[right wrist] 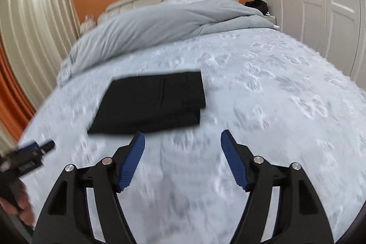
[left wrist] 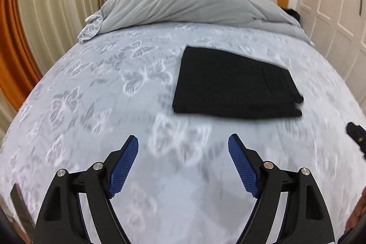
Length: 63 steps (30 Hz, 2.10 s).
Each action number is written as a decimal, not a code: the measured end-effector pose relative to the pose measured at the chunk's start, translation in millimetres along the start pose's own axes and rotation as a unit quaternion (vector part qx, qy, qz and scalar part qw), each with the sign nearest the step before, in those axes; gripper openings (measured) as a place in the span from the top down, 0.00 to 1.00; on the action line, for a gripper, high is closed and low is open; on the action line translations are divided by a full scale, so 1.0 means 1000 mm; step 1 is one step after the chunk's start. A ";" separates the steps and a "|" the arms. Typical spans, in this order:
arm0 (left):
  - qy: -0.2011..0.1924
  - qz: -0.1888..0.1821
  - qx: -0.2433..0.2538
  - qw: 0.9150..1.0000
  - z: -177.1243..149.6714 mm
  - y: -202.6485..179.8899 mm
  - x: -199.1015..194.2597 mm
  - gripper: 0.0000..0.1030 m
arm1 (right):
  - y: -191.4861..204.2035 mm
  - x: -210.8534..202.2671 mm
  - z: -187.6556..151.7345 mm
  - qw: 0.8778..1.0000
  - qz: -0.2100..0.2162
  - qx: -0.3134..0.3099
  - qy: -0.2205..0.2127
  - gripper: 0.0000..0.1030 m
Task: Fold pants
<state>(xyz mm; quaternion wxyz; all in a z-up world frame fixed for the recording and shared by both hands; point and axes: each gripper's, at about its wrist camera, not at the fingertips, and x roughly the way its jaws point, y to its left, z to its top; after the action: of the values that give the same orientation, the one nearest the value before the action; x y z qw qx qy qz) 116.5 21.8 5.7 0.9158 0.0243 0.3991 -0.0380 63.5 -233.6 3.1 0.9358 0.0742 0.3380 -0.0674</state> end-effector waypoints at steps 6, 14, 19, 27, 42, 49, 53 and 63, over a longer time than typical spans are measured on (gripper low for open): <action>-0.008 -0.001 0.012 1.000 -0.033 -0.013 -0.001 0.24 | 0.020 0.011 -0.022 0.999 0.007 -0.036 0.025 0.36; -0.002 0.007 0.007 1.000 -0.033 -0.016 0.021 0.24 | 0.025 0.031 -0.020 0.998 -0.003 -0.043 0.035 0.36; -0.005 0.012 0.013 1.000 -0.030 -0.020 0.031 0.24 | 0.022 0.044 -0.021 0.998 -0.003 -0.042 0.051 0.36; 0.000 0.024 0.020 1.000 -0.030 -0.027 0.035 0.22 | 0.019 0.044 -0.022 0.998 -0.002 -0.036 0.060 0.36; -0.009 0.034 0.036 0.999 -0.033 -0.036 0.030 0.22 | 0.022 0.035 -0.025 0.998 -0.009 -0.035 0.060 0.34; 0.010 0.012 0.026 1.000 -0.036 -0.037 0.033 0.22 | 0.023 0.034 -0.026 0.997 -0.007 -0.038 0.059 0.34; 0.009 0.010 0.028 1.000 -0.037 -0.039 0.032 0.23 | 0.024 0.034 -0.026 0.997 -0.007 -0.038 0.060 0.34; 0.000 0.020 0.045 0.999 -0.040 -0.045 0.026 0.22 | 0.026 0.033 -0.027 0.997 -0.008 -0.038 0.060 0.34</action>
<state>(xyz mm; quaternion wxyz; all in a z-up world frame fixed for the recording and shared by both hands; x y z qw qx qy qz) 101.1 -21.2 -41.3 0.9144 0.0733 0.3963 -0.0376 76.6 -206.2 -36.1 0.9155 0.0399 0.3960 -0.0577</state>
